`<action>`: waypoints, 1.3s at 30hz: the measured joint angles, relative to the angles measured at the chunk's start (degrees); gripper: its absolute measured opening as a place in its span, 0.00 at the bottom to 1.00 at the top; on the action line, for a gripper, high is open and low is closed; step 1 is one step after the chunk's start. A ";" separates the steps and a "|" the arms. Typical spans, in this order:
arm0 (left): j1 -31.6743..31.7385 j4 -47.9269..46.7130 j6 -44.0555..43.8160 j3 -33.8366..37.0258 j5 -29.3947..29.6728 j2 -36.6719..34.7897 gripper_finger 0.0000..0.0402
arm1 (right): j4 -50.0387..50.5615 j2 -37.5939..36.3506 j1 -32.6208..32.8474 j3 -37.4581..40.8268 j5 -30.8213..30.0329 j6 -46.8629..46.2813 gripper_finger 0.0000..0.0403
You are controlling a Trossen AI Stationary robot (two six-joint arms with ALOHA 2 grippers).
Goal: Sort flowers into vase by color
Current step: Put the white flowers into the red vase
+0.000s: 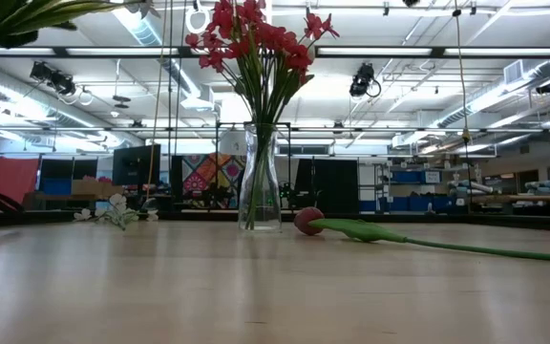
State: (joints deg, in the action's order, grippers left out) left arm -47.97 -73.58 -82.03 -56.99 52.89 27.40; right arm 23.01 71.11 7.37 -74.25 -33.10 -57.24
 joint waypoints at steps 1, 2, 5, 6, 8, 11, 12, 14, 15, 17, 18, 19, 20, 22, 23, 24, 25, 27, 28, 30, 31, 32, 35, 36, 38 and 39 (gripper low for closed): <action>0.92 -1.33 -2.95 0.00 -0.29 0.00 0.55 | 2.60 0.00 -0.77 0.01 0.79 -0.69 0.40; 1.86 -2.08 -5.03 0.00 -0.51 0.00 0.53 | 5.21 0.00 -1.65 -0.01 1.55 -1.39 0.40; 4.36 -1.97 -6.06 0.00 -0.63 0.65 0.49 | 13.37 0.00 -4.72 -0.01 4.12 -4.03 0.40; 5.30 -1.95 -6.37 0.00 -0.65 1.16 0.47 | 16.11 0.02 -5.82 0.01 5.37 -4.76 0.40; 7.56 -1.38 -7.31 0.00 -0.66 2.53 0.45 | 21.34 0.00 -8.10 0.00 8.12 -5.30 0.40; 11.31 1.59 -7.53 0.00 -0.98 5.74 0.42 | 28.96 0.01 -11.85 0.00 11.66 -4.12 0.40; 12.71 3.28 -7.36 0.00 -1.65 6.96 0.41 | 31.07 0.01 -13.21 0.01 12.54 -3.59 0.40; 15.99 6.67 -6.26 0.00 -3.36 9.81 0.40 | 34.69 0.00 -15.95 0.01 13.63 -2.18 0.40; 17.88 8.47 -5.34 0.00 -4.13 11.54 0.40 | 35.94 0.01 -17.19 0.01 13.65 -1.27 0.40; 22.29 11.00 -4.10 0.00 -6.54 15.18 0.40 | 37.77 0.00 -19.55 0.01 13.63 1.42 0.40; 24.66 11.30 -4.08 0.00 -8.27 17.04 0.40 | 38.23 0.00 -20.70 0.01 13.72 3.03 0.40; 27.21 11.21 -4.45 0.02 -10.59 18.84 0.40 | 38.58 0.00 -21.90 -0.01 13.95 4.44 0.40; 29.98 11.09 -4.74 0.06 -12.89 20.57 0.40 | 39.04 0.00 -23.11 0.01 14.71 5.83 0.40; 35.92 10.66 -4.82 0.11 -17.68 23.51 0.40 | 39.97 0.00 -25.86 0.00 16.77 8.85 0.40; 39.03 10.67 -4.60 0.11 -19.66 24.77 0.40 | 40.34 0.00 -27.26 0.01 17.65 10.48 0.40; 42.11 10.66 -4.08 0.11 -21.66 26.00 0.40 | 40.72 0.00 -28.57 0.00 18.60 12.37 0.40; 45.02 10.73 -3.54 0.11 -23.28 27.20 0.40 | 40.87 0.01 -29.96 0.03 19.58 14.50 0.40; 50.69 10.73 -2.06 0.11 -25.19 29.29 0.40 | 40.50 0.00 -32.73 0.47 21.55 18.72 0.40; 53.38 10.78 -1.29 0.11 -25.99 30.22 0.40 | 40.48 0.00 -34.12 0.82 22.34 20.74 0.40; 58.45 10.79 -0.67 0.11 -27.98 32.11 0.40 | 40.37 0.00 -36.85 1.63 23.49 23.99 0.40; 60.69 10.78 -0.05 0.11 -29.00 33.08 0.40 | 40.07 0.00 -38.05 2.11 24.21 25.49 0.40; 62.85 10.86 1.35 0.11 -29.98 33.93 0.40 | 39.80 0.00 -39.28 2.49 25.04 26.95 0.40; 68.60 11.96 6.00 0.09 -32.56 37.13 0.40 | 38.82 0.00 -42.57 3.83 27.60 31.12 0.40; 70.32 12.69 7.31 0.09 -33.62 38.38 0.40 | 38.48 0.00 -43.52 4.33 28.57 32.22 0.40; 73.43 15.12 10.71 0.09 -36.17 41.08 0.42 | 38.38 0.00 -45.15 5.39 30.38 33.89 0.40; 74.97 16.34 12.34 0.09 -37.62 42.47 0.44 | 38.36 0.00 -45.81 5.97 31.25 34.80 0.40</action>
State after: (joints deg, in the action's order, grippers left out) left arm 27.00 -57.24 -69.69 -56.90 15.27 69.87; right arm 61.36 71.11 -38.44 -68.28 -1.85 -22.44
